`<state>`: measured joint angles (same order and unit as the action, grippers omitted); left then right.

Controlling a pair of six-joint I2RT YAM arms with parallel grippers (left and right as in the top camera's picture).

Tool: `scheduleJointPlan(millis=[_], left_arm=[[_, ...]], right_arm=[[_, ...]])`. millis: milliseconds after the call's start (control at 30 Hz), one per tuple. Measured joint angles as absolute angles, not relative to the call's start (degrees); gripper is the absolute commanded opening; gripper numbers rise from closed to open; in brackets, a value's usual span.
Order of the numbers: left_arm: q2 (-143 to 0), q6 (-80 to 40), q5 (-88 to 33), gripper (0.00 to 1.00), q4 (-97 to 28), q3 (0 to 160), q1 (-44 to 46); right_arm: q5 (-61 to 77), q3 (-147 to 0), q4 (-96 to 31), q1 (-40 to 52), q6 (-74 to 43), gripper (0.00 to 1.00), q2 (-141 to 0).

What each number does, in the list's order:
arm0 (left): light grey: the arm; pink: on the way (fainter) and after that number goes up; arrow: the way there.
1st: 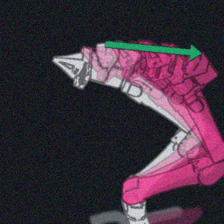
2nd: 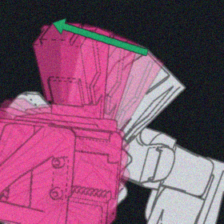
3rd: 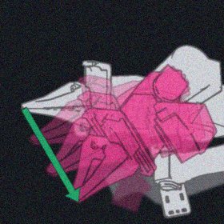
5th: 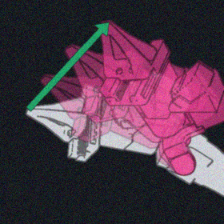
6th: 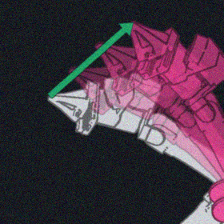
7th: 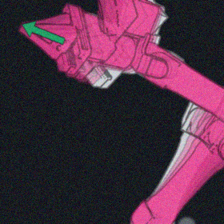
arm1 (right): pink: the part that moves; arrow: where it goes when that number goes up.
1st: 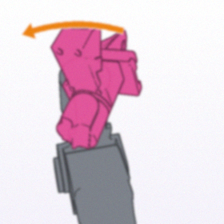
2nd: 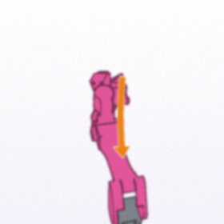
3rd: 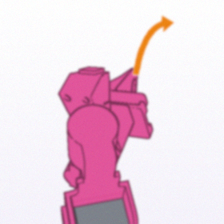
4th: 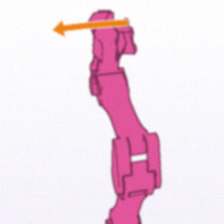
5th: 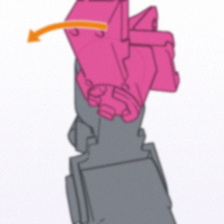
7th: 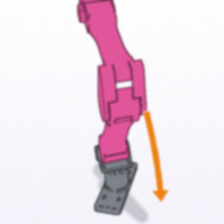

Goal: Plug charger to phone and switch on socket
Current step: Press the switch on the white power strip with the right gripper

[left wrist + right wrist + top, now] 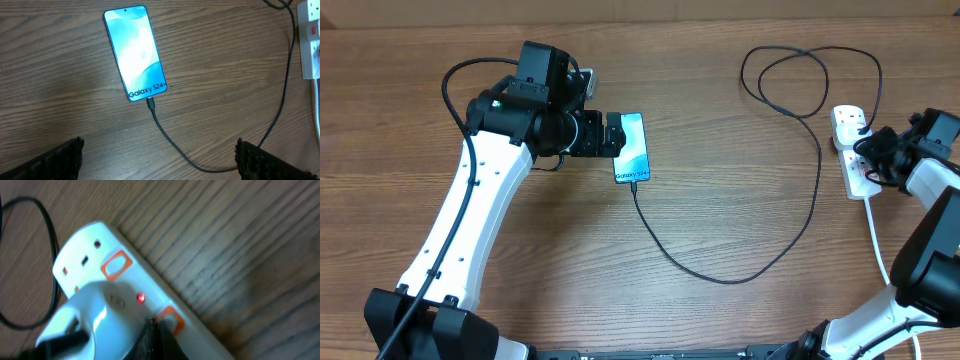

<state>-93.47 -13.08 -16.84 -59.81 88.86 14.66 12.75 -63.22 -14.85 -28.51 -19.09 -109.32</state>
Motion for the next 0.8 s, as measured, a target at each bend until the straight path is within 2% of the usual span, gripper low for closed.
scheduleJointPlan(millis=[367, 600, 800], left_arm=[[-93.5, -13.1, -16.8, 1.00, -59.8, 88.9, 14.7], [-93.5, -13.1, -16.8, 0.99, -60.1, 88.9, 14.7], [-93.5, -13.1, -16.8, 0.99, -60.2, 88.9, 14.7]], right_arm=[[13.3, -63.2, -16.3, -28.5, -18.3, 0.04, -108.8], [21.5, -62.5, -27.1, -25.5, -18.9, 0.04, -106.4], [20.4, -61.9, -33.8, -27.5, -19.5, 0.04, -89.8]])
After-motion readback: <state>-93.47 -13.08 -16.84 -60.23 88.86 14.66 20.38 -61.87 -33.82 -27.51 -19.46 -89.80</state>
